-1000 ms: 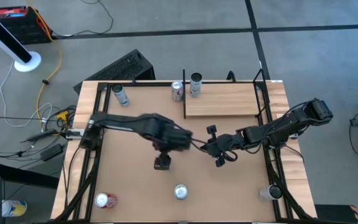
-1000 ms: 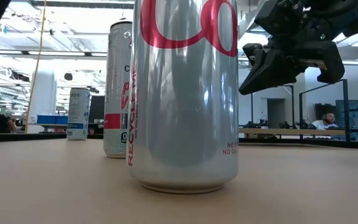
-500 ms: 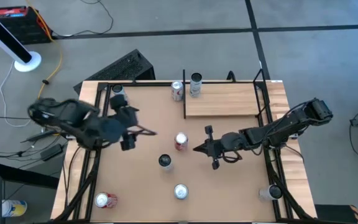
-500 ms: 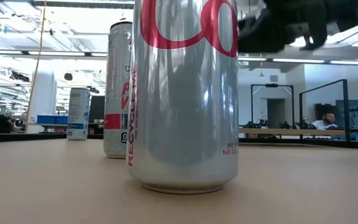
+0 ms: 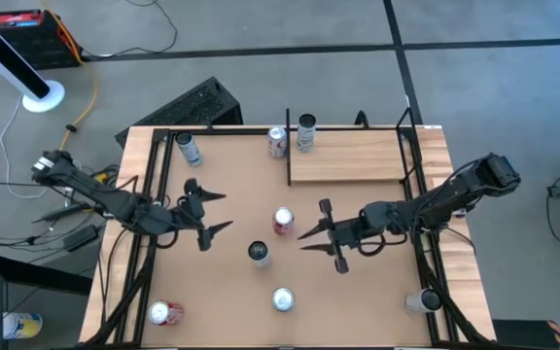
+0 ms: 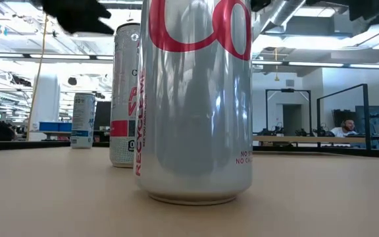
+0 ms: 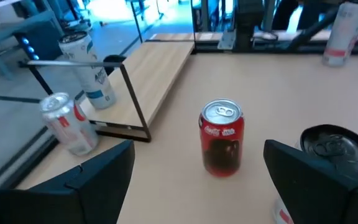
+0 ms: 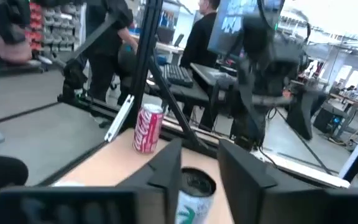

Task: Place canned beverage on shelf
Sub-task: Put the top silver and pink soda can on the shelf

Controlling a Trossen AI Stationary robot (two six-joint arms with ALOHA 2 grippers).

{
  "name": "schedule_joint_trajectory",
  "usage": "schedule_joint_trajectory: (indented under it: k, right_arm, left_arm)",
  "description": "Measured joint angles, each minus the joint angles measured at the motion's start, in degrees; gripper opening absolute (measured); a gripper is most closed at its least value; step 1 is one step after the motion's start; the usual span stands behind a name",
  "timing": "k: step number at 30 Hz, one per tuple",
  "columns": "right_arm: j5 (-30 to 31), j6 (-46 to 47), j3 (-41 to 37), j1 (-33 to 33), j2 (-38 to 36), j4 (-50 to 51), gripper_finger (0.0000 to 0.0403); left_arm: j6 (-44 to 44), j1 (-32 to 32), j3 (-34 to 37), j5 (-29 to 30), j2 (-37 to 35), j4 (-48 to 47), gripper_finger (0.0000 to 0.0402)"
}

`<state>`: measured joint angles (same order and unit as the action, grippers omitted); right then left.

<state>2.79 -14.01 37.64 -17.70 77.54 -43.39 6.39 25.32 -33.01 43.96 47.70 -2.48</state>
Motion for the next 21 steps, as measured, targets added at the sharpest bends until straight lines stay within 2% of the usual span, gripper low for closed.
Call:
schedule_joint_trajectory:
  k: [5, 11, 16, 21]
  right_arm:
    - [-1.6, 0.1, 6.0, -1.0, 6.6, -0.5, 0.0221]
    - [-4.2, -4.1, 14.5, -1.8, 16.5, 2.4, 0.0305]
    - [-5.6, -3.8, 19.8, -0.5, 20.0, 5.6, 0.0349]
    - [-11.8, -0.6, 26.5, 2.6, 24.8, 13.9, 0.0375]
  left_arm:
    - [0.6, 0.0, 7.1, 0.3, -4.1, 6.9, 0.0341]
    - [3.8, 0.0, 8.1, 0.5, -5.9, 4.7, 0.0341]
    - [3.7, 0.0, 8.1, 0.0, -5.7, 4.6, 0.0341]
    - [3.8, 0.0, 8.1, 0.2, -5.7, 4.8, 0.0341]
